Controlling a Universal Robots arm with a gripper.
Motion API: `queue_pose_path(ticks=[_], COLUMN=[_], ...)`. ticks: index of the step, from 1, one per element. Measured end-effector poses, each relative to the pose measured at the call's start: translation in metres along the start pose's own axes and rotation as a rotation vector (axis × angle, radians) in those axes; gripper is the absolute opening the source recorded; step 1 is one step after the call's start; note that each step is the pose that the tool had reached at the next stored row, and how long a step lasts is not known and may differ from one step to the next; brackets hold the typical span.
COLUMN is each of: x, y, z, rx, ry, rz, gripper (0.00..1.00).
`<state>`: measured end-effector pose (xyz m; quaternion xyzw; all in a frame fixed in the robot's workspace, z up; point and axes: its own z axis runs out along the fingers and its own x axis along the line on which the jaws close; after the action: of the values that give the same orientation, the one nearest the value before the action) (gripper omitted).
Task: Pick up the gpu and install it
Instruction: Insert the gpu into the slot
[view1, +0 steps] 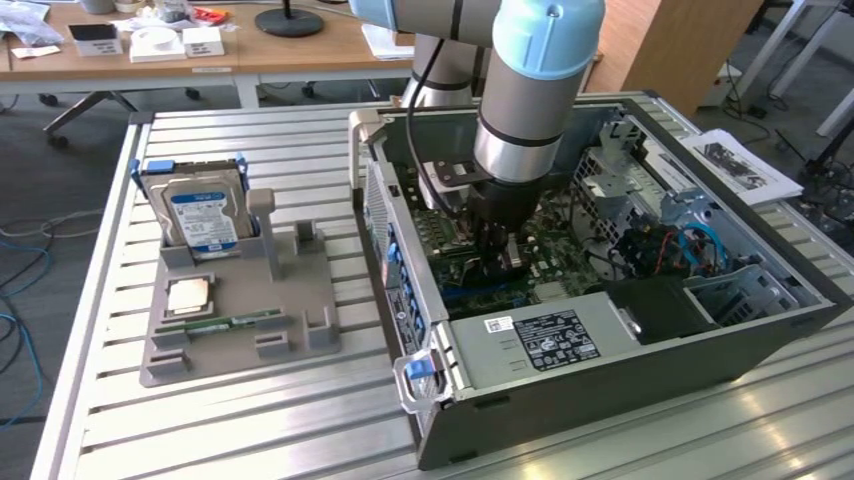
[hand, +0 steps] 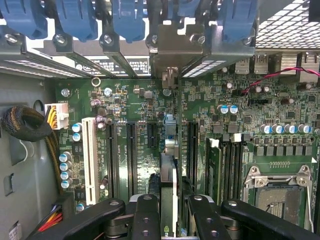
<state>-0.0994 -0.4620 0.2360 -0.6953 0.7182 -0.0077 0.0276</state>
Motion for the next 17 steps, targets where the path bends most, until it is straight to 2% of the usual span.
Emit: queue_pose_path(ticks=[17], x=[0.0001], y=[0.0001], z=[0.0013], rx=[0.0002], ry=[0.0010], rz=[0.003], gripper=[0.27])
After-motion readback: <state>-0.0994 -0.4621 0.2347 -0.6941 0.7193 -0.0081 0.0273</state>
